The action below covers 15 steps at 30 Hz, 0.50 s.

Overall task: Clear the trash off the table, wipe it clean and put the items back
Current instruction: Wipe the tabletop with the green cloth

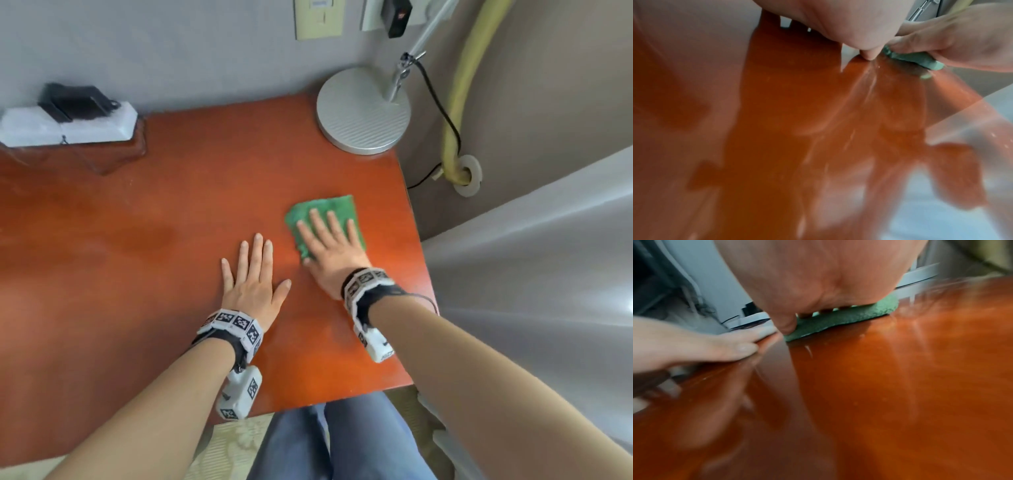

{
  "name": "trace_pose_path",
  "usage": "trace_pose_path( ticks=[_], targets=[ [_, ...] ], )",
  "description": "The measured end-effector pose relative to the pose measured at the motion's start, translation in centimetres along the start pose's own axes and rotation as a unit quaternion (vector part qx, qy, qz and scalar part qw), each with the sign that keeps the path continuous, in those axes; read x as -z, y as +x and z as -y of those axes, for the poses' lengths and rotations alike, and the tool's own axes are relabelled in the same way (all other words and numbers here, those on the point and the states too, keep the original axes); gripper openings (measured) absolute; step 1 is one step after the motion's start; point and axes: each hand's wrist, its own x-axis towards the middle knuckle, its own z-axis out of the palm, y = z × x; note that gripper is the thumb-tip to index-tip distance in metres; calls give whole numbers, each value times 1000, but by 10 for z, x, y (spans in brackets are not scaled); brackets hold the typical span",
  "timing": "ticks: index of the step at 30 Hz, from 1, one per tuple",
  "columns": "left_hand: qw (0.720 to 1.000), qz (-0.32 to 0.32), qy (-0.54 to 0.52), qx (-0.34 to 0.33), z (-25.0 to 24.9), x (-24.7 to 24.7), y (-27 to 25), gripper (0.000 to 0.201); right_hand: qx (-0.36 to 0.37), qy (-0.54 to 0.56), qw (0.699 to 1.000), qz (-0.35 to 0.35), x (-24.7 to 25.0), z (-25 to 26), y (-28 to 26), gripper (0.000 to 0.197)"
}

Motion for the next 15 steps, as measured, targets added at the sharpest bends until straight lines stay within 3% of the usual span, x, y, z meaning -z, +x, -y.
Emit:
trace_pose_path(
  ticks=[2, 3, 5, 7, 11, 13, 15],
  targets=[
    [1000, 2, -2, 1, 0, 10, 15, 73, 70, -35, 997, 8, -2, -3, 9, 68],
    [1000, 10, -4, 1, 0, 16, 22, 72, 52, -36, 998, -6, 0, -18, 15, 68],
    [999, 29, -16, 7, -2, 26, 33, 71, -79, 16, 996, -48, 10, -60, 21, 69],
    [999, 30, -13, 15, -6, 32, 40, 71, -210, 87, 972, -66, 23, -99, 24, 69],
    [1000, 19, -4, 15, -12, 34, 45, 74, -253, 92, 960, -75, 25, -96, 30, 70],
    [1000, 22, -7, 13, -10, 33, 45, 75, -226, 72, 969, -70, 22, -70, 36, 70],
    [1000, 15, -7, 10, -6, 33, 44, 74, -83, 29, 995, -34, 18, -33, 38, 70]
  ],
)
